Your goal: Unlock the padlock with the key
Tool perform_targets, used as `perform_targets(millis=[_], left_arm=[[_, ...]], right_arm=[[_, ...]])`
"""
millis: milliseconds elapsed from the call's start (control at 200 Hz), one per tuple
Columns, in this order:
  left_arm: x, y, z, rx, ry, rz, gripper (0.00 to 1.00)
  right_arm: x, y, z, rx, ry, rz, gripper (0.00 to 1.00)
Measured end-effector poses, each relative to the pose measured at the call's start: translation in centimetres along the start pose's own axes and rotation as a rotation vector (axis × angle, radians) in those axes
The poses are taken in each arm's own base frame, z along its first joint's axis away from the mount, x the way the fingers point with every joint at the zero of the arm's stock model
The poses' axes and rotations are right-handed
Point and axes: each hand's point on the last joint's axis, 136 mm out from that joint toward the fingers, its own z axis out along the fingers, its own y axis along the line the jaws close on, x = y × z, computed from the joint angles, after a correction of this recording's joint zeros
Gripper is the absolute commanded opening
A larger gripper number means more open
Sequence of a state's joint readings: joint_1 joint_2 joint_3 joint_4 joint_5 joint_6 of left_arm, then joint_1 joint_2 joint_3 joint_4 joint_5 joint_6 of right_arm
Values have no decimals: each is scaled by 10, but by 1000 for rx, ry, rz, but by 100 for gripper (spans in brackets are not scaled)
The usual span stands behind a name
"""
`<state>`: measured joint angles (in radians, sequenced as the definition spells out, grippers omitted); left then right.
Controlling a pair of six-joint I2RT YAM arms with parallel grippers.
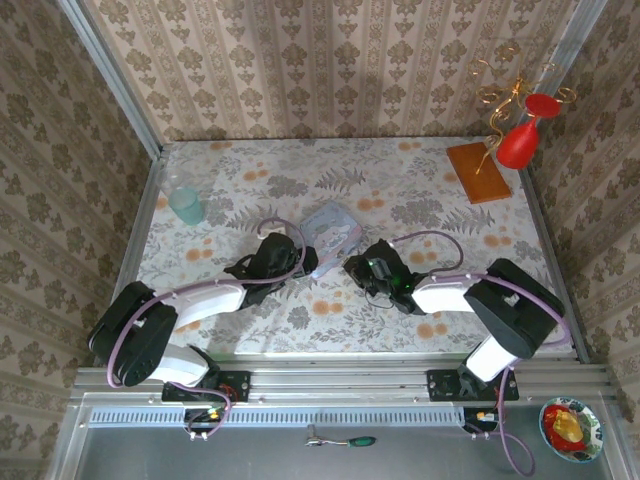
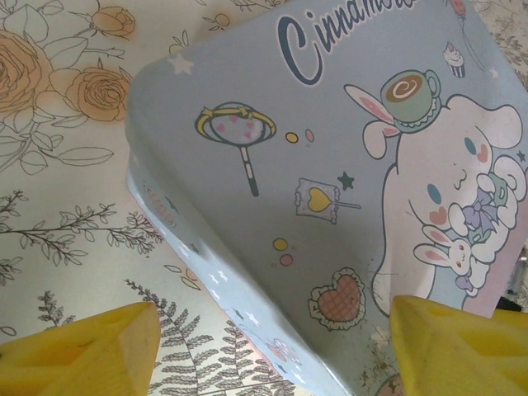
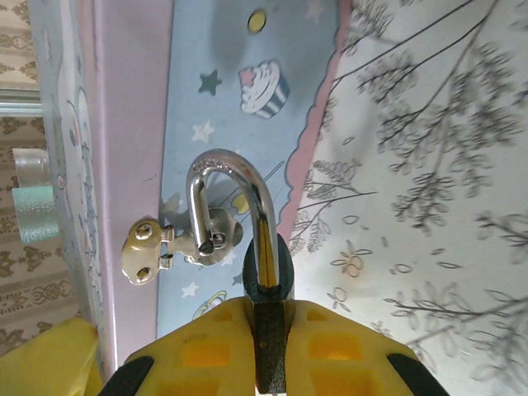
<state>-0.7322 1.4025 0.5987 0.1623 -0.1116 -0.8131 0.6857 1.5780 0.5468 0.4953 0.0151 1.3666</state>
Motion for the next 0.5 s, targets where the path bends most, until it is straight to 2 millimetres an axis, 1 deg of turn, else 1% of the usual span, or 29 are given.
perform_targets(millis=[135, 245, 315, 405, 450, 500], left_arm=[[-14, 9, 3, -23, 1, 10, 74], [-32, 14, 11, -60, 24, 53, 74], [-45, 15, 20, -79, 38, 84, 74], [-62, 17, 30, -104, 55, 117, 74], [-68, 17, 32, -113, 63, 129, 74], [-72, 19, 32, -121, 68, 142, 74]], right_arm=[[-8, -8, -13, 39, -8, -39, 0], [-9, -11, -27, 92, 7, -116, 0], [-11, -3, -38, 106, 15, -180, 0], [-15, 14, -55, 99, 16, -268, 0], [-17, 23, -63, 93, 16, -311, 0], [-19, 28, -71, 97, 17, -358, 0]])
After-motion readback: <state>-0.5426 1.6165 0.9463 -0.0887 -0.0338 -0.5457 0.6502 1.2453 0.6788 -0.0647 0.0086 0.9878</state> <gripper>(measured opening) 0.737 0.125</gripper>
